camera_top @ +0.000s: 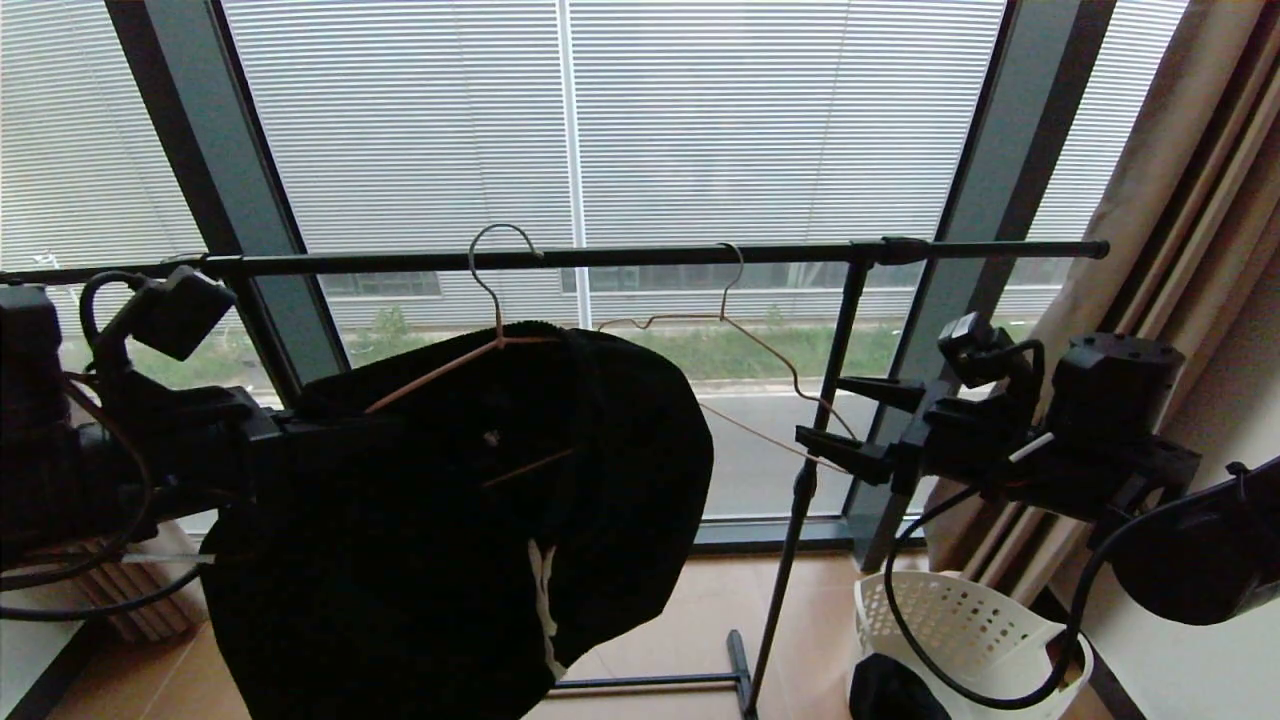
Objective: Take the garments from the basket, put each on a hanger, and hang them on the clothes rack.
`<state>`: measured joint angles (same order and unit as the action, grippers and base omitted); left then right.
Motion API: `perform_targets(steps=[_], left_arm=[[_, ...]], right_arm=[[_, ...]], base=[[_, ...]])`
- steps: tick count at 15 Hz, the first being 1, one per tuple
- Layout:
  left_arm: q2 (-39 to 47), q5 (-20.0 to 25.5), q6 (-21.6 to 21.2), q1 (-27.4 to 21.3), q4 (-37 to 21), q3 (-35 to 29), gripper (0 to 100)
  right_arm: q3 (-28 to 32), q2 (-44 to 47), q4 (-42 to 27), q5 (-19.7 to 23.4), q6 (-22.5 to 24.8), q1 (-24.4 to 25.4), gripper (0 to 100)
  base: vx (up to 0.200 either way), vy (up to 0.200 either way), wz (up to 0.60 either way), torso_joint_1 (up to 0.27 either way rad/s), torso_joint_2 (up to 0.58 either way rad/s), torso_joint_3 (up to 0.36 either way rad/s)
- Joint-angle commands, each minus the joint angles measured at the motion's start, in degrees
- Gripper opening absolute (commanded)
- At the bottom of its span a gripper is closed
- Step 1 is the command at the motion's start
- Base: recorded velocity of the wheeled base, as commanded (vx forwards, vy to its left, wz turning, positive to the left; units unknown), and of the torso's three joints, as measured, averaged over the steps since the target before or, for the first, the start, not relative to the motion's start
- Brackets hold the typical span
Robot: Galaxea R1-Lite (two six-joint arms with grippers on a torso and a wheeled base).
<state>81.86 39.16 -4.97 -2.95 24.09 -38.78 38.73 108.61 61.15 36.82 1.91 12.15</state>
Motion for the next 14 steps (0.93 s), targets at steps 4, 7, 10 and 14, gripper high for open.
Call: perform_targets(steps=[4,7,10,14], left_arm=[[11.57,-6.9,2.51,-3.38,4.92,-4.64,0],[15.96,-8.39,9.63,-4.7,8.87,-6.84,0],[19.74,-8.75,10.51,-5.31,18.8,-5.87,0],[22.91,-15.25,14.03,-7.33,21.26,-6.66,0]], right_arm=[[0.03,-2.43,2.4,-2.89,-3.06,2.61,100],[-0.15,-2.17,2.48,-2.89,-3.06,2.61,100],[-0.15,-1.99,2.48,-2.89,-2.97,2.61,100],[-0.23,-1.82,2.48,-2.98,-2.97,2.61,100]], base=[[0.0,0.0,0.0,0.0,0.0,0.0],[0.0,0.0,0.0,0.0,0.0,0.0],[0.0,0.0,0.0,0.0,0.0,0.0],[0.0,0.0,0.0,0.0,0.0,0.0]])
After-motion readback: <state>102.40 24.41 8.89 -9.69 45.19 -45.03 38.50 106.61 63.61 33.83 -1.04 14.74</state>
